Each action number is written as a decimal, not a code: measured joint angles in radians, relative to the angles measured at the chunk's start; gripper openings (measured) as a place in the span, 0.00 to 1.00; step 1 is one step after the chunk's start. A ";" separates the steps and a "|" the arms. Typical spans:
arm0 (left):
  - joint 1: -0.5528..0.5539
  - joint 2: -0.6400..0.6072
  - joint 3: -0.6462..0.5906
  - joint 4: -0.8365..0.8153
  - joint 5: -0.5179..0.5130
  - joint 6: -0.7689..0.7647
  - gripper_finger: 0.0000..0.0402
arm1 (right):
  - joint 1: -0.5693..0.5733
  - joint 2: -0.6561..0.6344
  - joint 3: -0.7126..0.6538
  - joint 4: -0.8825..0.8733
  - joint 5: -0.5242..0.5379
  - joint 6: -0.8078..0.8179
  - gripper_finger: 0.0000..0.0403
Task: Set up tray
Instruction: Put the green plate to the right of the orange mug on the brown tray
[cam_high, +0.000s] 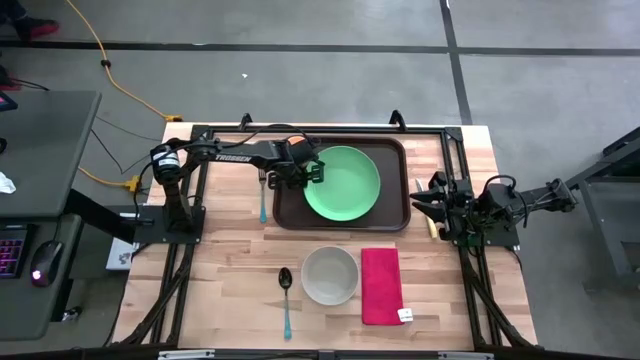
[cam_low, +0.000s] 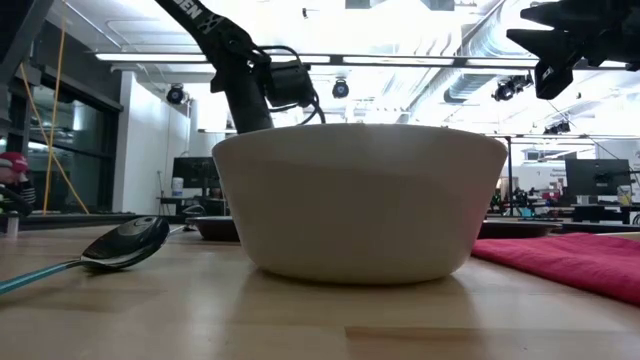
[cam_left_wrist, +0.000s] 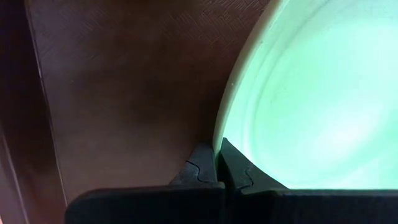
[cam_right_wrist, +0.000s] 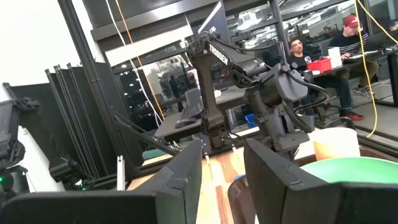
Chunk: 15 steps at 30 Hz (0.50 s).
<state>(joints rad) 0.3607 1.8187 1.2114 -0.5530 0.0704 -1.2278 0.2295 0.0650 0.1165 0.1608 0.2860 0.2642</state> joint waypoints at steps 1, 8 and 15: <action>0.000 0.000 0.000 0.003 -0.001 0.000 0.03 | 0.000 0.000 0.000 0.000 0.000 0.000 0.25; 0.000 0.000 0.000 0.005 -0.007 0.000 0.08 | 0.000 0.000 0.000 0.000 0.000 0.000 0.25; 0.000 0.000 0.000 0.009 -0.010 0.000 0.08 | 0.000 0.000 0.000 0.000 0.000 0.000 0.25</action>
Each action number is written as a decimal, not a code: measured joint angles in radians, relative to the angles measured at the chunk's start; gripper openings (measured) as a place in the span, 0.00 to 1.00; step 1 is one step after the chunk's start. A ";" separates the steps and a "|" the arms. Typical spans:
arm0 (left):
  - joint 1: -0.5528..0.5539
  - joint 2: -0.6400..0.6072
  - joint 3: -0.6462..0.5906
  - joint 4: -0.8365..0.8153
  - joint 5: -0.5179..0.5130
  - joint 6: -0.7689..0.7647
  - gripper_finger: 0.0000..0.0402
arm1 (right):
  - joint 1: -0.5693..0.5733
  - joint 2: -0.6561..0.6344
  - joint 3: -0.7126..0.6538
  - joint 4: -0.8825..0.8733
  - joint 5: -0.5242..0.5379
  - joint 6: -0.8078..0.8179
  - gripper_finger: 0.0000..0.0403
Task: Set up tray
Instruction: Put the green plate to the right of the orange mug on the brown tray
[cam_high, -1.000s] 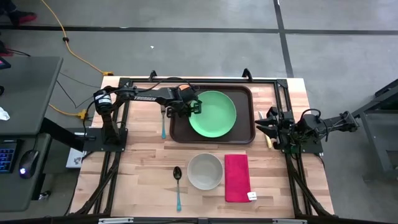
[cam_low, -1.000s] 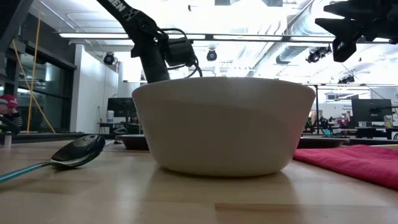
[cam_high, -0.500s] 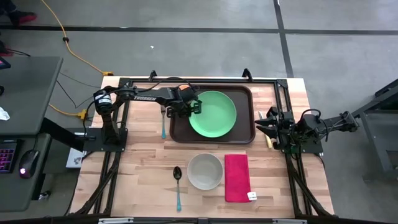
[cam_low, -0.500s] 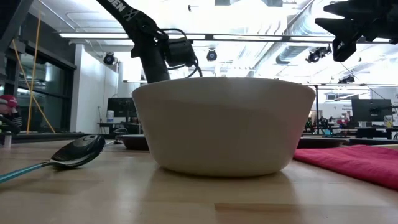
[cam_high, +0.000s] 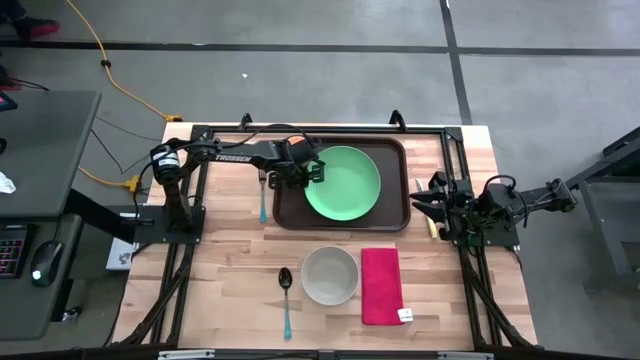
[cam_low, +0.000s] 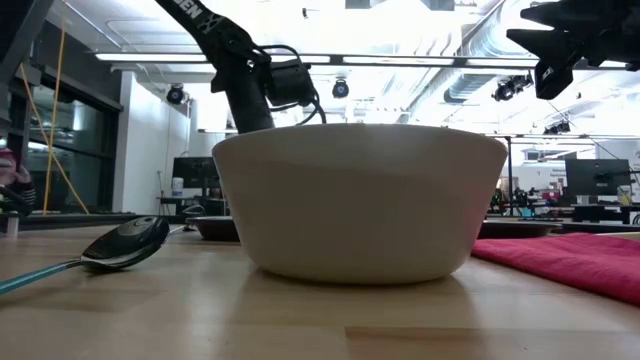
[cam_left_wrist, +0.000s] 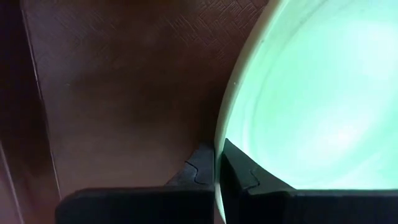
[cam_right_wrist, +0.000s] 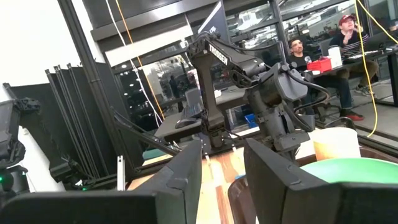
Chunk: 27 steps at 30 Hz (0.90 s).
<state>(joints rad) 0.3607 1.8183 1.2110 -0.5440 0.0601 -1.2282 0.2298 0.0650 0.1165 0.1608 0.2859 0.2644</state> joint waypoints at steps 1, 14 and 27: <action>0.000 0.000 0.000 0.004 0.000 0.000 0.08 | 0.000 0.000 0.000 0.000 0.000 0.000 0.25; 0.000 0.000 0.000 0.024 0.008 0.017 0.09 | 0.000 0.000 0.000 0.000 0.000 0.000 0.25; 0.000 -0.001 0.000 0.011 0.017 0.025 0.11 | 0.000 0.000 0.000 0.000 0.000 -0.003 0.25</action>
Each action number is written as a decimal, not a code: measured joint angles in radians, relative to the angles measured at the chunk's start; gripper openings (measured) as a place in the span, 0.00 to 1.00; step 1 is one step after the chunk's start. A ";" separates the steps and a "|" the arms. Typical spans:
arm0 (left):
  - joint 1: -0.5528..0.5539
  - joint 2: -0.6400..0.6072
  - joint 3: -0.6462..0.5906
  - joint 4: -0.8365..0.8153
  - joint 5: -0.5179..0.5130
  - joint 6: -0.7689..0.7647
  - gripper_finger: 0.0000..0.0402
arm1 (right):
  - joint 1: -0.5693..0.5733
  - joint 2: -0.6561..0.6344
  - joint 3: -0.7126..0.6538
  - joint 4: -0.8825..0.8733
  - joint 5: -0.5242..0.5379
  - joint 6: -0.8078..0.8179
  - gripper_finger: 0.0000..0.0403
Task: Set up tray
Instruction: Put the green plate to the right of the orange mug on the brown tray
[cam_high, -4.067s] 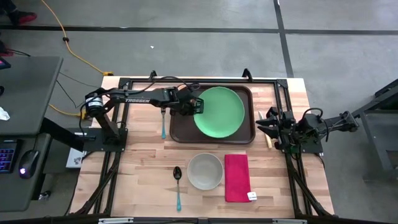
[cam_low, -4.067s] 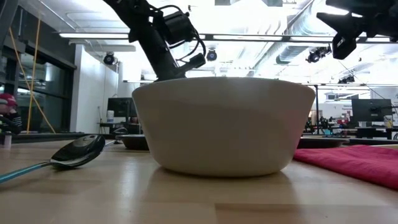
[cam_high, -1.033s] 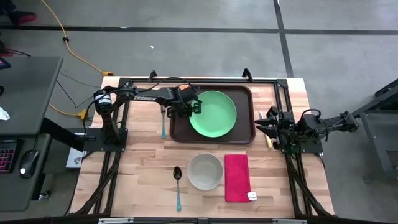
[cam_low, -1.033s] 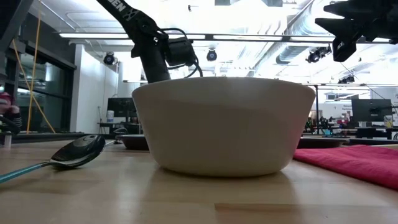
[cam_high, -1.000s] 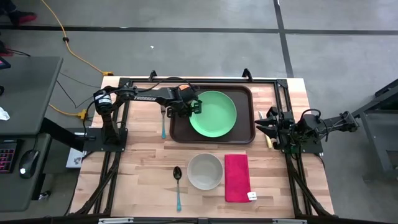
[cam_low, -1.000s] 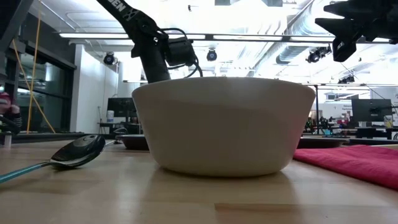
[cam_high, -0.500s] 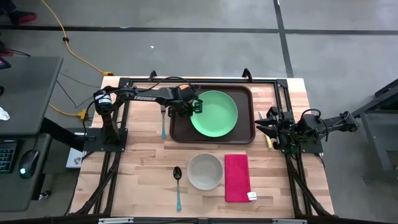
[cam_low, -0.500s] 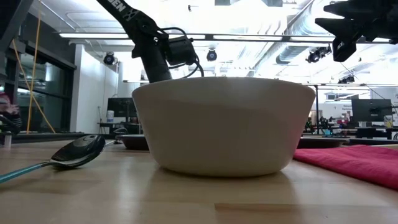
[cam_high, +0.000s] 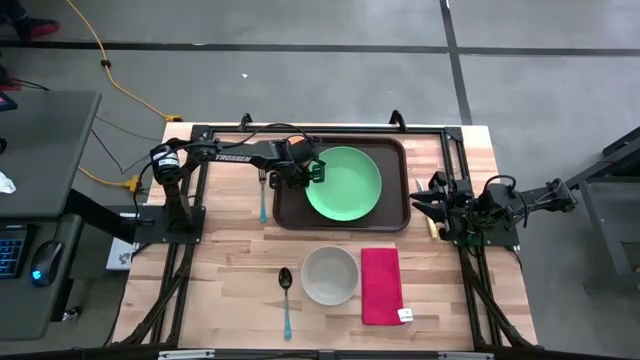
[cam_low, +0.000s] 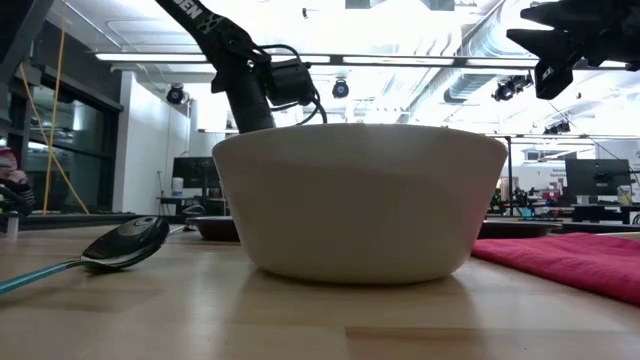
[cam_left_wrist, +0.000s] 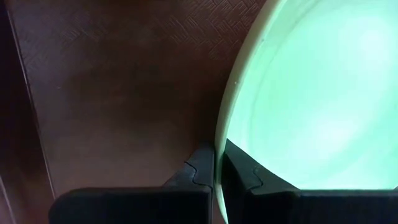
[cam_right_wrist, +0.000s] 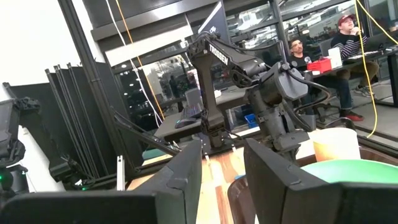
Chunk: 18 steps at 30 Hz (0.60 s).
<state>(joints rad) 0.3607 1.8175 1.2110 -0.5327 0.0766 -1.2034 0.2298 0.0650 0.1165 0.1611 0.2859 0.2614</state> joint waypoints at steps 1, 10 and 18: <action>0.000 0.000 0.000 0.000 0.000 0.003 0.11 | 0.000 0.000 0.000 0.000 0.000 0.000 0.25; 0.000 0.000 0.000 0.000 0.007 0.006 0.11 | 0.000 0.000 0.000 0.000 0.000 0.000 0.25; -0.001 0.000 0.000 -0.001 0.008 0.029 0.11 | 0.000 0.000 0.000 0.000 0.000 0.000 0.25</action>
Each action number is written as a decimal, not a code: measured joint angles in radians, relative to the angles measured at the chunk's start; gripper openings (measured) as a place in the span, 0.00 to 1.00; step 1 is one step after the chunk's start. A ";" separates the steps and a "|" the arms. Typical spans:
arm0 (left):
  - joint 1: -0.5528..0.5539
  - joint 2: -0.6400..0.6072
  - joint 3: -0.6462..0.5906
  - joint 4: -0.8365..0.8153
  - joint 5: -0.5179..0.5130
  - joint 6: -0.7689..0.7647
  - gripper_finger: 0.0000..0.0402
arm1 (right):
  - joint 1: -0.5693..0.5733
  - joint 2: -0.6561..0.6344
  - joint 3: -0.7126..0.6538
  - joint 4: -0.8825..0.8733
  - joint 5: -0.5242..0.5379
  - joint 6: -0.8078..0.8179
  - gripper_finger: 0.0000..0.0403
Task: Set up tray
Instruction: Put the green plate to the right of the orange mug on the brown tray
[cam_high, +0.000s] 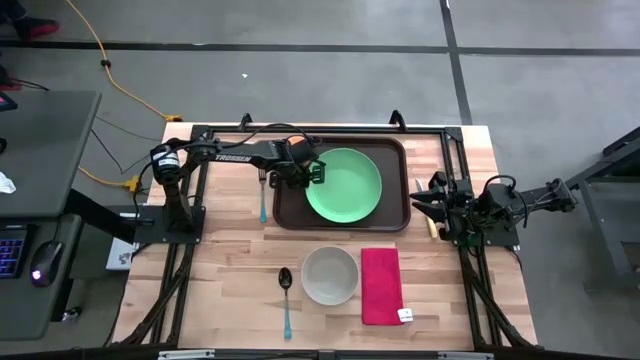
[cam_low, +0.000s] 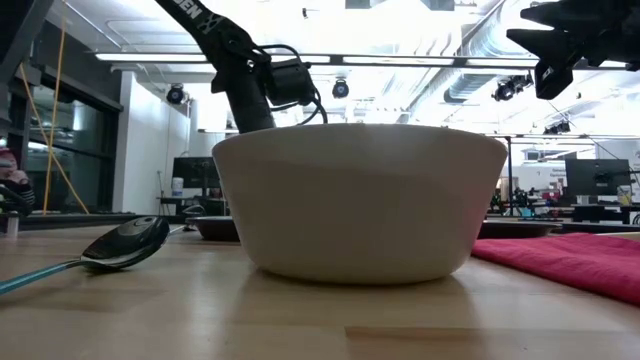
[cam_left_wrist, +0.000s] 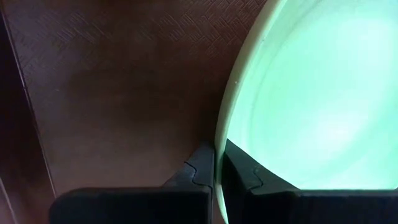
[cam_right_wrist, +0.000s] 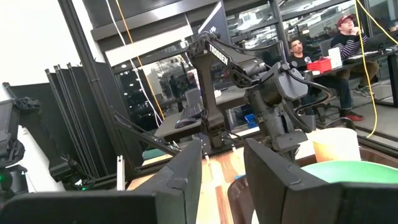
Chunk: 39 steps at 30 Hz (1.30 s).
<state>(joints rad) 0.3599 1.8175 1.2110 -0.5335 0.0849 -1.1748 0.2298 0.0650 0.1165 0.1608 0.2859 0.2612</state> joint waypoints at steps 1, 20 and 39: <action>0.000 0.000 0.000 0.000 0.000 0.000 0.11 | 0.000 0.000 0.000 0.000 0.000 0.000 0.25; 0.000 0.000 0.000 0.018 -0.012 0.015 0.11 | 0.000 0.000 0.000 0.000 0.000 0.000 0.25; 0.000 0.000 0.000 0.029 -0.009 0.016 0.11 | 0.000 0.000 0.000 0.000 0.000 0.010 0.25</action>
<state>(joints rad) 0.3603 1.8175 1.2106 -0.5049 0.0757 -1.1591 0.2298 0.0650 0.1165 0.1608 0.2859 0.2714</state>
